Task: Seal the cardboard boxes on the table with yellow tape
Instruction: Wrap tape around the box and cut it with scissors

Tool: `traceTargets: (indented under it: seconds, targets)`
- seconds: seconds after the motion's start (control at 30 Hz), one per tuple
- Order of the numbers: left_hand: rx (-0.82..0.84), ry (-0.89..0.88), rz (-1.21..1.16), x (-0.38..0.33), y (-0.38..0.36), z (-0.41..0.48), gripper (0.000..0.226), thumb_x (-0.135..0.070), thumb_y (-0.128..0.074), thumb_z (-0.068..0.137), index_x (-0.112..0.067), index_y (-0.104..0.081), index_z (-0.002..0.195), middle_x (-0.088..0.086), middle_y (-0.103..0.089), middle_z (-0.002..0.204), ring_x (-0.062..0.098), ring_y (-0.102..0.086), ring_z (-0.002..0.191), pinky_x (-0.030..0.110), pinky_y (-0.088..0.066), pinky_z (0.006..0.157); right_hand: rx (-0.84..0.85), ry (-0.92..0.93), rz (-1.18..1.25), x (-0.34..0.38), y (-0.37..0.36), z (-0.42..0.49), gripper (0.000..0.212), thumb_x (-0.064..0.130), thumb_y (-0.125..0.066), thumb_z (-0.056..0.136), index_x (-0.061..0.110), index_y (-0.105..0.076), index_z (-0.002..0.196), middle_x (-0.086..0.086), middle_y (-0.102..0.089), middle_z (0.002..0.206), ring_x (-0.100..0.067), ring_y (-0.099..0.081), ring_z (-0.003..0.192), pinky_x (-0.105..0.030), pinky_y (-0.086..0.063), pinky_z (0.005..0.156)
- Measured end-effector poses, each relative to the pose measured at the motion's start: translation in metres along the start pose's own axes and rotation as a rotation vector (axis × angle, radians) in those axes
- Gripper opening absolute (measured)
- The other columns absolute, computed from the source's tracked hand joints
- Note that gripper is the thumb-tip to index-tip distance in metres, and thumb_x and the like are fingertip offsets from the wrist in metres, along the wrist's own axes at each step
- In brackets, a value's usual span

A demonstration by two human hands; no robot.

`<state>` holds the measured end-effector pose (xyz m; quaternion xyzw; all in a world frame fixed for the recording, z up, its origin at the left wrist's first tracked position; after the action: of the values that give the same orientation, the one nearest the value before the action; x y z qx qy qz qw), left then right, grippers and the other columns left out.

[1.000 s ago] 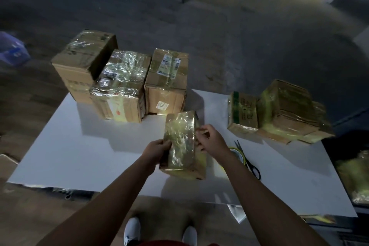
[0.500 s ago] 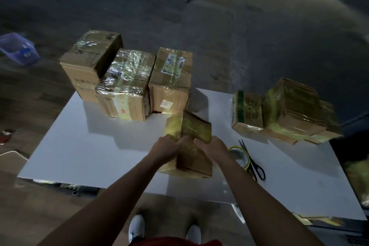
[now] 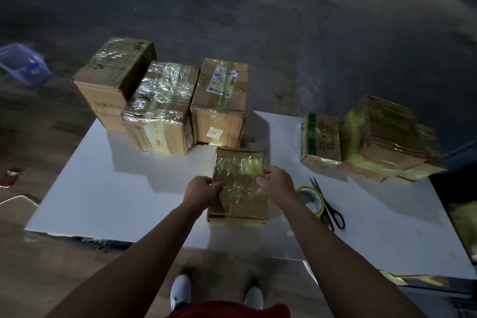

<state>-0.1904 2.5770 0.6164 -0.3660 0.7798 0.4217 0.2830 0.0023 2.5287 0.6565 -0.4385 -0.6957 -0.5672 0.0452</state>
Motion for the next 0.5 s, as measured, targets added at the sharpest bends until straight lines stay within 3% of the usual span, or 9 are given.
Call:
traceTargets:
  seconds: [0.07, 0.2, 0.33, 0.43, 0.5]
  targets:
    - [-0.009, 0.005, -0.018, -0.001, -0.002, 0.002, 0.024, -0.023, -0.065, 0.089, 0.000, -0.070, 0.095, 0.010, -0.069, 0.083, 0.019, -0.064, 0.071, 0.026, -0.048, 0.055, -0.011, 0.007, 0.007, 0.001, 0.004, 0.000, 0.036, 0.026, -0.064, 0.090, 0.006, -0.061, 0.119, -0.013, -0.066, 0.112, -0.027, -0.060, 0.101, -0.028, -0.044, 0.078]
    - [0.048, 0.011, -0.085, -0.006, -0.010, 0.003, 0.023, -0.022, -0.065, 0.086, 0.000, -0.066, 0.095, 0.015, -0.069, 0.091, 0.027, -0.066, 0.081, 0.040, -0.056, 0.073, -0.048, 0.036, 0.006, 0.004, 0.015, 0.003, 0.039, 0.027, -0.063, 0.090, 0.006, -0.059, 0.122, -0.012, -0.065, 0.116, -0.028, -0.059, 0.105, -0.024, -0.039, 0.077]
    - [0.107, 0.006, -0.081, -0.012, -0.020, 0.000, 0.037, -0.034, -0.077, 0.074, 0.000, -0.068, 0.085, 0.012, -0.071, 0.078, 0.022, -0.064, 0.067, 0.034, -0.053, 0.064, -0.034, 0.044, -0.041, 0.010, 0.018, 0.003, 0.038, 0.026, -0.060, 0.093, 0.005, -0.056, 0.124, -0.013, -0.064, 0.115, -0.029, -0.059, 0.104, -0.026, -0.039, 0.075]
    - [0.085, 0.036, -0.102, -0.005, -0.027, 0.007, 0.069, -0.055, -0.075, 0.052, -0.005, -0.064, 0.097, 0.008, -0.072, 0.086, 0.020, -0.069, 0.074, 0.036, -0.060, 0.063, -0.004, 0.032, -0.118, 0.008, 0.015, 0.004, 0.038, 0.024, -0.056, 0.094, 0.004, -0.052, 0.126, -0.016, -0.061, 0.117, -0.031, -0.057, 0.105, -0.028, -0.040, 0.077]
    - [0.073, 0.038, -0.084, -0.006, -0.030, 0.007, 0.071, -0.055, -0.077, 0.053, -0.005, -0.061, 0.102, 0.006, -0.070, 0.088, 0.018, -0.069, 0.073, 0.028, -0.053, 0.051, 0.014, 0.025, -0.164, 0.005, 0.014, 0.007, 0.037, 0.022, -0.053, 0.093, 0.004, -0.051, 0.126, -0.017, -0.059, 0.119, -0.031, -0.056, 0.105, -0.028, -0.039, 0.075]
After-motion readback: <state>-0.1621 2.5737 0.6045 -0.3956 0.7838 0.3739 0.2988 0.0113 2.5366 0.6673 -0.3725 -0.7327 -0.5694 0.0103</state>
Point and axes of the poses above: each hand's wrist, its own z-axis towards the middle knuckle, its own y-axis out of the back of the hand, x = y × z, the point moved 2 cm from there along z, towards the middle knuckle
